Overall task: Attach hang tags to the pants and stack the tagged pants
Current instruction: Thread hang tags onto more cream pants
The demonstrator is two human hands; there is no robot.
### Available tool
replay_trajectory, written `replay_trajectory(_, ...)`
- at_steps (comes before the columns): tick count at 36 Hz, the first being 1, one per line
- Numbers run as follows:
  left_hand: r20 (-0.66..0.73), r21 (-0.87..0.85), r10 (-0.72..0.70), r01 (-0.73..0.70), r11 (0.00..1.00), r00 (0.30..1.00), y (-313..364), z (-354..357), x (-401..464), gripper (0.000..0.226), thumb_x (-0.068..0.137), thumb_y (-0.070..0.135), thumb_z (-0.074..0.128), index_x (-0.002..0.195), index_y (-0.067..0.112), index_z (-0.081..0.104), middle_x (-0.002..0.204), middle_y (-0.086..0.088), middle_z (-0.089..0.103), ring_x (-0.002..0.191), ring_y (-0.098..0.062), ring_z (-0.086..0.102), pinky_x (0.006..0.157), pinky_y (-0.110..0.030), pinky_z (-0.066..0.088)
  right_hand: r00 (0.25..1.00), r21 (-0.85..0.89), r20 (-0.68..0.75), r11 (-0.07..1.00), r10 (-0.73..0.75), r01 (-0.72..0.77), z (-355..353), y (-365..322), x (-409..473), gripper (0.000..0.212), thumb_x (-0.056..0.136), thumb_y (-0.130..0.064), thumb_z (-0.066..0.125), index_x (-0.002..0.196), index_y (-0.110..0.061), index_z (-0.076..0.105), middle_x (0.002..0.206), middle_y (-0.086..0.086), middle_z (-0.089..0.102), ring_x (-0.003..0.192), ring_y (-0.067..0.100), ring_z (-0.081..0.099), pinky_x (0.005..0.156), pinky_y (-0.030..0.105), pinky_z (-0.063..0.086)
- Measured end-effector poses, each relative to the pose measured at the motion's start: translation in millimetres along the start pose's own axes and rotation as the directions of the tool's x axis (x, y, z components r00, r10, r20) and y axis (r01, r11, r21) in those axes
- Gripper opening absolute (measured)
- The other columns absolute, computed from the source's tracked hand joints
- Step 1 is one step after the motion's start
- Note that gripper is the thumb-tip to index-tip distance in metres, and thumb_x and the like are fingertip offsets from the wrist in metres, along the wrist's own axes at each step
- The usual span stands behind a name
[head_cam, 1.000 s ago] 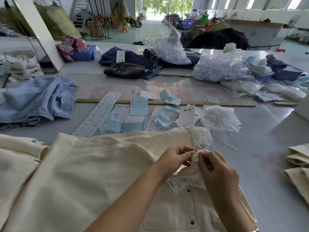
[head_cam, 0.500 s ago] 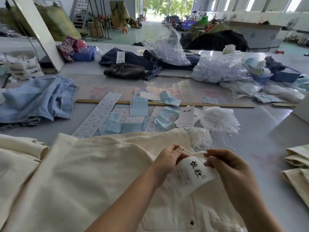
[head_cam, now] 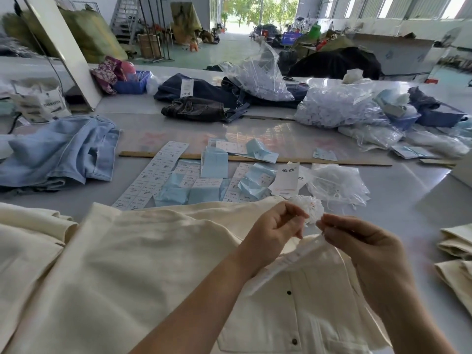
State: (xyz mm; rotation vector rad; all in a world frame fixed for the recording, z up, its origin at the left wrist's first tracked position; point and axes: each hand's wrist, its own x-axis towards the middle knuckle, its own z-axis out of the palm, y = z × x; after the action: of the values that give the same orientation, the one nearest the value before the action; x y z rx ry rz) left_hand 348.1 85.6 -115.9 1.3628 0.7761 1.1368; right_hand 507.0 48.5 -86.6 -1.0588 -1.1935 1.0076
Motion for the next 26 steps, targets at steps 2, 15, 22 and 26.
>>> replay_trajectory(2,0.07,0.002,-0.027,0.027,1.0,0.997,1.3,-0.3,-5.0,0.014,0.098,0.005,0.049,0.102,0.018,0.054,0.068,0.009,0.058,0.069,-0.005,0.057,0.074,-0.017,0.047,1.0,-0.054,-0.002,0.998,-0.013,0.012,-0.7,-4.3,2.0,0.024,0.057,-0.022,0.076,0.079,-0.029,0.078,0.079,0.003,0.075,0.075,0.013,0.071,0.071,0.015,0.054)
replay_trajectory(15,0.058,-0.039,-0.064,0.067,0.997,0.996,7.2,13.1,-16.1,0.017,0.099,0.002,0.045,0.094,0.018,0.051,0.078,0.005,0.058,0.07,-0.001,0.057,0.067,-0.014,0.045,0.979,0.125,0.187,0.986,0.083,-0.108,0.4,-27.1,11.8,0.035,0.079,0.014,0.05,0.087,-0.008,0.076,0.096,0.013,0.073,0.093,0.022,0.071,0.077,0.021,0.056)
replay_trajectory(22,-0.001,-0.122,-0.03,0.029,0.992,1.0,10.8,7.8,-12.6,0.009,0.098,0.011,0.046,0.092,0.019,0.046,0.074,0.007,0.059,0.068,-0.007,0.056,0.068,-0.02,0.043,0.992,0.074,0.124,0.996,0.031,-0.041,8.0,-25.9,11.9,0.027,0.052,-0.02,0.078,0.079,-0.018,0.079,0.087,0.01,0.075,0.087,0.022,0.072,0.074,0.02,0.056)
replay_trajectory(26,-0.056,-0.105,0.024,-0.03,0.994,0.998,11.5,7.8,-13.8,0.013,0.1,0.006,0.043,0.096,0.017,0.047,0.069,0.011,0.061,0.069,-0.004,0.056,0.072,-0.015,0.044,0.995,0.028,0.1,1.0,-0.011,0.009,12.0,-18.7,13.4,0.026,0.054,-0.032,0.081,0.079,-0.022,0.079,0.08,0.01,0.074,0.077,0.019,0.072,0.069,0.019,0.055)
